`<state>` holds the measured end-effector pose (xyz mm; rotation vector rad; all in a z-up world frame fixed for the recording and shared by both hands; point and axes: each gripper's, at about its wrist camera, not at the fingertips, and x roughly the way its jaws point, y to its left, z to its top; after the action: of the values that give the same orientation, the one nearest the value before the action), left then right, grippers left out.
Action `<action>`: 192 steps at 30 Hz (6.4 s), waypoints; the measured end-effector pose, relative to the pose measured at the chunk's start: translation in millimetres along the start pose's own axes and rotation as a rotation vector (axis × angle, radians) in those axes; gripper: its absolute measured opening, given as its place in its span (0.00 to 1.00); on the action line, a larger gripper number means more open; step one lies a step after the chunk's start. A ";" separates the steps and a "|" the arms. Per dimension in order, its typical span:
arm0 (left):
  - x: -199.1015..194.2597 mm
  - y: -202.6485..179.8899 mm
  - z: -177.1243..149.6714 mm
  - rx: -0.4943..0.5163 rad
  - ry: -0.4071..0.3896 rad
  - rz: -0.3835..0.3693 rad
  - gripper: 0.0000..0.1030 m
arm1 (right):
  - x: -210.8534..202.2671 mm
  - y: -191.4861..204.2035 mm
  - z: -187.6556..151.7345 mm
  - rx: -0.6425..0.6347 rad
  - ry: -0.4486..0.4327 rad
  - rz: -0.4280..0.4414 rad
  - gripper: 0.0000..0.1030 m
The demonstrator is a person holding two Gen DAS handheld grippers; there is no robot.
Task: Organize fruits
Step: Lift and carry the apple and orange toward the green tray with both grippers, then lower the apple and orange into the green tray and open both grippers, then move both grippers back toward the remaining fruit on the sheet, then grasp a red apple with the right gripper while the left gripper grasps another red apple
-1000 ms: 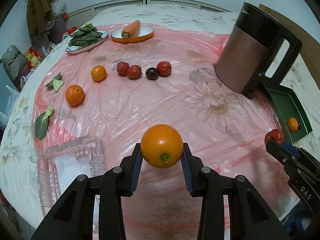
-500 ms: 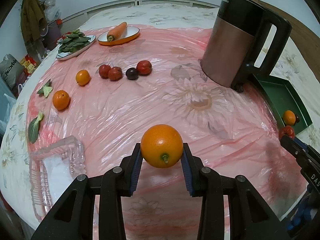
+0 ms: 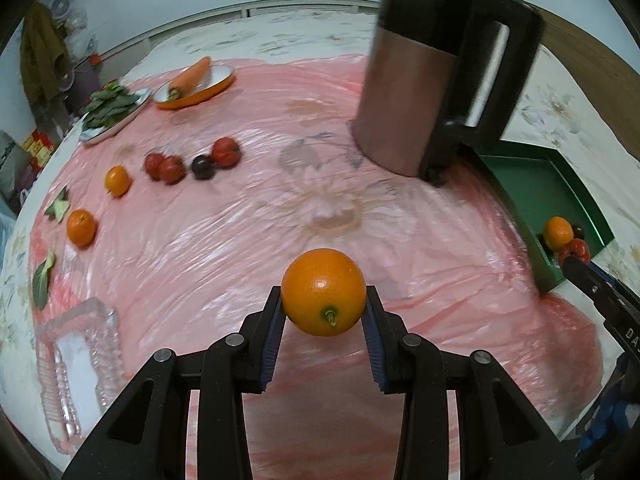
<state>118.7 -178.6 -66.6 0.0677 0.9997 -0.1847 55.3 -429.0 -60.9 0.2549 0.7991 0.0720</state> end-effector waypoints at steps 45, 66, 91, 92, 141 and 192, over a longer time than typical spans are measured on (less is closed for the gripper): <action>74.1 -238.4 57.9 0.362 -0.060 -0.173 0.32 | 25.6 -184.4 40.7 0.176 -0.133 -0.227 0.48; 80.1 -239.2 58.9 0.345 -0.088 -0.173 0.50 | 28.3 -181.4 31.4 0.160 -0.158 -0.250 0.74; 4.9 -202.3 49.1 0.335 -0.175 -0.209 0.56 | -19.6 -143.7 29.6 0.154 -0.204 -0.254 1.00; -0.3 -197.2 48.4 0.330 -0.179 -0.208 0.56 | -22.7 -139.5 29.1 0.153 -0.205 -0.252 1.00; 5.3 137.3 7.6 -0.245 -0.098 0.055 0.56 | 60.9 175.5 29.7 -0.422 0.021 0.191 1.00; 137.7 221.4 86.6 -0.848 0.116 -0.063 0.55 | 252.6 274.6 79.0 -0.908 0.174 0.374 0.67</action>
<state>304.1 9.6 -141.8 -0.7334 1.1279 0.1982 296.8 -138.8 -115.3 -0.4735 0.8083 0.7967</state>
